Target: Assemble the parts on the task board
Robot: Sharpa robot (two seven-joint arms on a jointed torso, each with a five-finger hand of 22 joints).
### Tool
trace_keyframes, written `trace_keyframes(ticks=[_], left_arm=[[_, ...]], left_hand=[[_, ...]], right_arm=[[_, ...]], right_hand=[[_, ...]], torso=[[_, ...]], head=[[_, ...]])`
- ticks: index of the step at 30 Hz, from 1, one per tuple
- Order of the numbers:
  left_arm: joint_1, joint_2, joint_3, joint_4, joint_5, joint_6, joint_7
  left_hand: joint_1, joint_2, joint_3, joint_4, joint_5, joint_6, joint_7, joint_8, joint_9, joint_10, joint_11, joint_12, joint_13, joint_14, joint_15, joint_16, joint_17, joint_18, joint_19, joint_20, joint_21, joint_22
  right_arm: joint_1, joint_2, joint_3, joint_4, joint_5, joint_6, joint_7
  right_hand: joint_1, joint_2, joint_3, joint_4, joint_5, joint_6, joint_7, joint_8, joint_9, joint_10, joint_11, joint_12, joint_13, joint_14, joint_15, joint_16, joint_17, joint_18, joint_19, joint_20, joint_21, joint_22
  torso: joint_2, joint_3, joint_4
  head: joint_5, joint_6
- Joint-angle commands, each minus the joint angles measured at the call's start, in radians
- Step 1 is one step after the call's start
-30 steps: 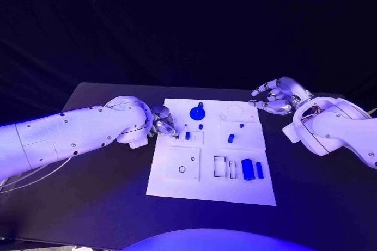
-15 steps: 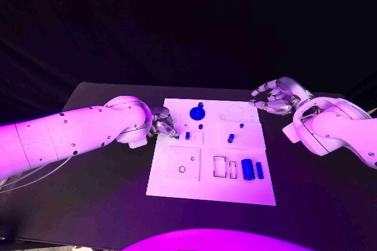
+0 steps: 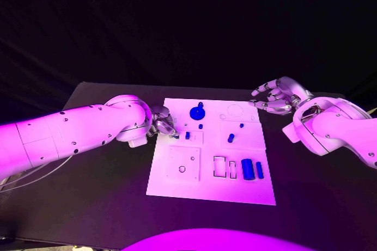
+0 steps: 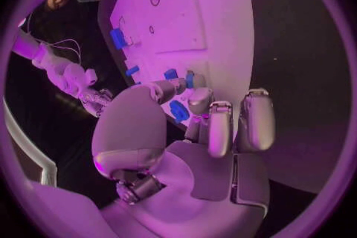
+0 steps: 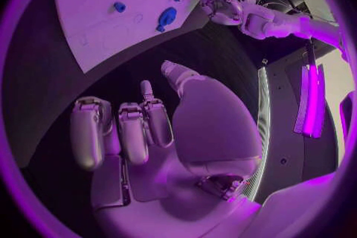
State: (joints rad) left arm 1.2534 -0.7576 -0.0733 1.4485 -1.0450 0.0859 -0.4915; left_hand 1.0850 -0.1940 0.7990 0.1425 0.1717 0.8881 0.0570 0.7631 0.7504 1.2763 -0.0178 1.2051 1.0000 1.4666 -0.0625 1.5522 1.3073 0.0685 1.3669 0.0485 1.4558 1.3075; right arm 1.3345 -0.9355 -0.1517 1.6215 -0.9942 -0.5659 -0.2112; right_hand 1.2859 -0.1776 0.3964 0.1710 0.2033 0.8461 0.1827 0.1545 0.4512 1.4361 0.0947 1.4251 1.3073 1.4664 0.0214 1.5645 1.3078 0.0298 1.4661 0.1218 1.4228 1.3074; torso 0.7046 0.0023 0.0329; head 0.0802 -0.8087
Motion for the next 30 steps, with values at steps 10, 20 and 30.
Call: trace_keyframes(ticks=[10, 20, 30], left_arm=[[0.015, 0.014, 0.003, -0.035, 0.086, 0.103, -0.011], [0.040, 0.039, 0.005, -0.065, 0.130, 0.164, -0.012], [0.062, 0.064, 0.006, -0.096, 0.153, 0.233, -0.014]], left_hand=[[0.004, 0.002, 0.207, -0.216, 0.012, 0.010, -0.002, 0.004, 0.001, 0.011, 0.000, 0.011, 0.007, 0.098, -0.008, 0.008, 0.244, -0.010, 0.005, -0.002, 0.008, 0.039], [0.003, 0.001, 0.208, -0.216, 0.014, 0.011, -0.003, 0.004, 0.001, 0.011, 0.000, 0.011, 0.007, 0.098, -0.009, 0.008, 0.245, -0.009, 0.002, -0.003, 0.006, 0.036], [0.002, -0.002, 0.207, -0.219, 0.030, 0.014, -0.003, 0.001, 0.001, 0.013, -0.001, 0.014, 0.013, 0.100, -0.010, 0.011, 0.249, -0.009, 0.001, -0.004, 0.006, 0.036]], right_arm=[[-0.001, 0.001, 0.000, 0.000, -0.006, 0.003, 0.010], [-0.001, 0.004, 0.000, -0.001, -0.006, 0.003, 0.010], [-0.001, 0.005, 0.000, -0.001, -0.006, 0.003, 0.009]], right_hand=[[-0.011, -0.001, -0.002, 0.005, 0.006, 0.003, -0.004, 0.004, -0.002, -0.003, -0.001, -0.004, 0.122, 0.104, -0.001, 0.006, 0.263, 0.008, 0.022, 0.002, -0.005, 0.169], [-0.011, -0.001, -0.002, 0.005, 0.006, 0.003, -0.004, 0.004, -0.002, -0.003, -0.001, -0.004, 0.122, 0.104, -0.001, 0.006, 0.263, 0.008, 0.022, 0.002, -0.005, 0.169], [-0.011, -0.001, -0.002, 0.005, 0.006, 0.003, -0.004, 0.004, -0.002, -0.003, -0.001, -0.004, 0.122, 0.104, -0.001, 0.006, 0.263, 0.008, 0.022, 0.002, -0.005, 0.169]], torso=[[0.000, 0.0005, -0.0001], [0.001, -0.0001, -0.0012], [0.001, 0.0000, 0.0004]], head=[[0.000, 0.001], [0.001, 0.002], [-0.001, -0.001]])
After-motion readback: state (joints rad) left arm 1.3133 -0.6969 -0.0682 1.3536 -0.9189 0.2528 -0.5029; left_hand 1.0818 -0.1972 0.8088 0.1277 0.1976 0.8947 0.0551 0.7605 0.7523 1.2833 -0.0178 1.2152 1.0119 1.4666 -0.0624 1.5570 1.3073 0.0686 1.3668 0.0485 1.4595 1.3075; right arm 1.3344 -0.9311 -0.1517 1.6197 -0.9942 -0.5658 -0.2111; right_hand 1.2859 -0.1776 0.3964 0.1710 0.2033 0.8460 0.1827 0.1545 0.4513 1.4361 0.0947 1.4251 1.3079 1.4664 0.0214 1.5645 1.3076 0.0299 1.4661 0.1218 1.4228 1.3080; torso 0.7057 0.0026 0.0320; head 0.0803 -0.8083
